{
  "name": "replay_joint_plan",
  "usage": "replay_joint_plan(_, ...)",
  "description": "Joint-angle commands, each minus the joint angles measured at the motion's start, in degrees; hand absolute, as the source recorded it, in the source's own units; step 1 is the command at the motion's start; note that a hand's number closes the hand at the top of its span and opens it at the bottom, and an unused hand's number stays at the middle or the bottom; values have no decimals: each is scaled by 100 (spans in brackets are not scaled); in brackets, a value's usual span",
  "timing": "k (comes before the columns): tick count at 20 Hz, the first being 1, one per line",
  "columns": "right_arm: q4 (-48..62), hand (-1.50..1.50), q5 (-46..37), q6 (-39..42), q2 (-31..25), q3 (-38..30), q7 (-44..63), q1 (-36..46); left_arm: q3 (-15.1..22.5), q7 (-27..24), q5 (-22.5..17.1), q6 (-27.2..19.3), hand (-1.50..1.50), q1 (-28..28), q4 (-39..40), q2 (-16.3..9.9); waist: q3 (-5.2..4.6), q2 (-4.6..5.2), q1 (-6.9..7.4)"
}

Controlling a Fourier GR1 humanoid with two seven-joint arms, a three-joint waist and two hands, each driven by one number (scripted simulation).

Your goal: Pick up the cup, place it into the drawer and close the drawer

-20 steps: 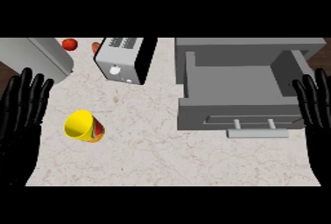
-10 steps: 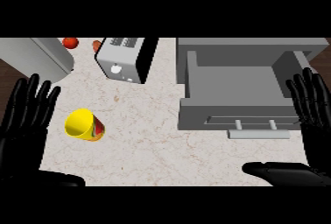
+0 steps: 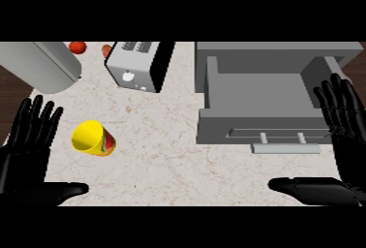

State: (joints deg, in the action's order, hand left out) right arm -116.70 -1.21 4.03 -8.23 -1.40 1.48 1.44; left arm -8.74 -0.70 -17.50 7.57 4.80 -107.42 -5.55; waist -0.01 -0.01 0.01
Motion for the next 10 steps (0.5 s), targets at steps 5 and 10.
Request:
replay_joint_plan(5,177,-150,-63,34,16,-74,68,246,-353,-785,600,-152,-150,-124,1275,-35,0,3,-3)
replay_joint_plan(10,168,-150,-64,169,-26,-195,-264,-90,-785,-1394,588,211,-150,-74,2340,-387,0,3,-11)
